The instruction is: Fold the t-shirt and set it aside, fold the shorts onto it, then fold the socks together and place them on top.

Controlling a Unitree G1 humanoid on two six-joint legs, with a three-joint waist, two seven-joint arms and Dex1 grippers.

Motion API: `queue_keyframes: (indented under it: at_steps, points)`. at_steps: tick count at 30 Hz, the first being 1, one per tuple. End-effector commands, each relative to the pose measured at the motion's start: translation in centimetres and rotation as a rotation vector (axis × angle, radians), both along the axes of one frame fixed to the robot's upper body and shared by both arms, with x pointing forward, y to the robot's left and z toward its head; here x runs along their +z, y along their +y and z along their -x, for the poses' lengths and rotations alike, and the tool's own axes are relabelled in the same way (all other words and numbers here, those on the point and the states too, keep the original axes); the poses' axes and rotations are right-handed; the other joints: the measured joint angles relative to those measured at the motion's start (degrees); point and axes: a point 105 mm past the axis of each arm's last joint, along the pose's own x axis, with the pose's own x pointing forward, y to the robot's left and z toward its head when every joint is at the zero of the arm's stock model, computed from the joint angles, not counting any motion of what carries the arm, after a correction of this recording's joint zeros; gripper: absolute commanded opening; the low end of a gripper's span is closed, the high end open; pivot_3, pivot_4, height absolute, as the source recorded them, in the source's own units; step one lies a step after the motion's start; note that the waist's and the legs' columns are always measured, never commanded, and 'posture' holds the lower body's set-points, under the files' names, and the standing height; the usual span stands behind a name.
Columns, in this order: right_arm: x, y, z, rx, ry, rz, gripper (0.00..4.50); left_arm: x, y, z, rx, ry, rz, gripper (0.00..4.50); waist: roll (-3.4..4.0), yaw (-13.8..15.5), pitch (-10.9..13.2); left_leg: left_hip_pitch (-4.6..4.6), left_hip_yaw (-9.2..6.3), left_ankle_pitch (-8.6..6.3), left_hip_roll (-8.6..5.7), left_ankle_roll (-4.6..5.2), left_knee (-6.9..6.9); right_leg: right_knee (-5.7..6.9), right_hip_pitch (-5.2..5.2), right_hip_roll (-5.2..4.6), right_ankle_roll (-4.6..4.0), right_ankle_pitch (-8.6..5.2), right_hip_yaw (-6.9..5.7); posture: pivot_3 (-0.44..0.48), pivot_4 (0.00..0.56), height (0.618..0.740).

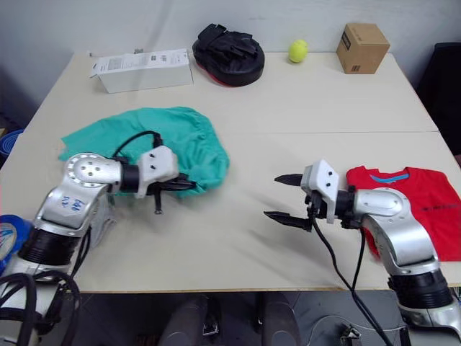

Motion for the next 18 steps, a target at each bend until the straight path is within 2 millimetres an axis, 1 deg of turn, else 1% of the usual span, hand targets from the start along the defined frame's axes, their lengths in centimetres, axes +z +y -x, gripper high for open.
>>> queue_keyframes:
  at_steps: [1,4,6,9,10,12,15,18]
  points:
    - [1.2,-0.9,0.5,0.005,-0.074,0.040,4.50,0.8,-2.4,2.6,-0.181,0.018,0.016,0.04,-0.01,0.0,0.0,0.00,0.00,0.01,0.01,-0.01,0.00,0.00,0.00,0.01,0.00,0.00,0.00,0.000,0.150,0.740]
    - [0.8,-1.9,1.1,0.017,-0.084,0.112,4.50,0.5,-3.3,4.7,-0.298,0.081,0.022,0.04,-0.02,0.1,0.0,0.01,-0.01,0.02,0.01,-0.02,0.02,0.01,0.00,0.02,0.00,0.00,0.01,0.000,0.150,0.740]
    - [0.3,-2.4,1.5,0.033,-0.092,0.162,4.50,0.5,-3.5,5.5,-0.344,0.117,0.031,0.04,-0.02,0.1,0.0,0.02,-0.02,0.02,0.00,-0.01,0.03,0.00,0.03,0.01,0.00,0.00,0.01,0.000,0.150,0.740]
    - [-0.3,-3.0,2.1,0.069,-0.112,0.230,4.50,0.4,-3.0,7.1,-0.387,0.202,0.038,0.04,-0.03,0.0,0.0,0.04,-0.04,0.02,0.01,0.00,0.06,0.01,0.06,0.01,0.00,0.00,0.01,0.000,0.150,0.740]
    - [-0.4,-3.0,2.2,0.078,-0.120,0.243,4.50,0.3,-2.8,7.2,-0.380,0.212,0.028,0.04,-0.03,0.0,0.0,0.06,-0.05,0.02,0.02,0.00,0.06,0.01,0.06,0.02,0.00,0.00,0.02,0.000,0.150,0.740]
    - [-0.5,-2.7,2.3,0.108,-0.143,0.255,4.50,-0.2,-2.1,6.8,-0.332,0.184,-0.007,0.04,-0.04,0.0,0.0,0.07,-0.05,0.04,0.02,-0.02,0.06,0.03,0.06,0.02,0.00,0.00,0.03,0.000,0.150,0.740]
    - [-0.8,-1.8,2.6,0.167,-0.192,0.277,4.50,-0.9,-1.3,5.8,-0.242,0.144,-0.046,0.04,-0.05,0.1,0.0,0.16,-0.05,0.05,0.02,-0.03,0.06,0.06,0.12,0.02,0.00,-0.01,0.04,0.000,0.150,0.740]
    - [-0.9,-0.9,2.6,0.218,-0.236,0.285,4.50,-1.0,-0.9,5.5,-0.215,0.134,-0.046,0.04,-0.06,0.1,0.0,0.16,-0.06,0.06,0.00,-0.02,0.06,0.05,0.14,0.00,0.00,0.00,0.04,0.000,0.150,0.740]
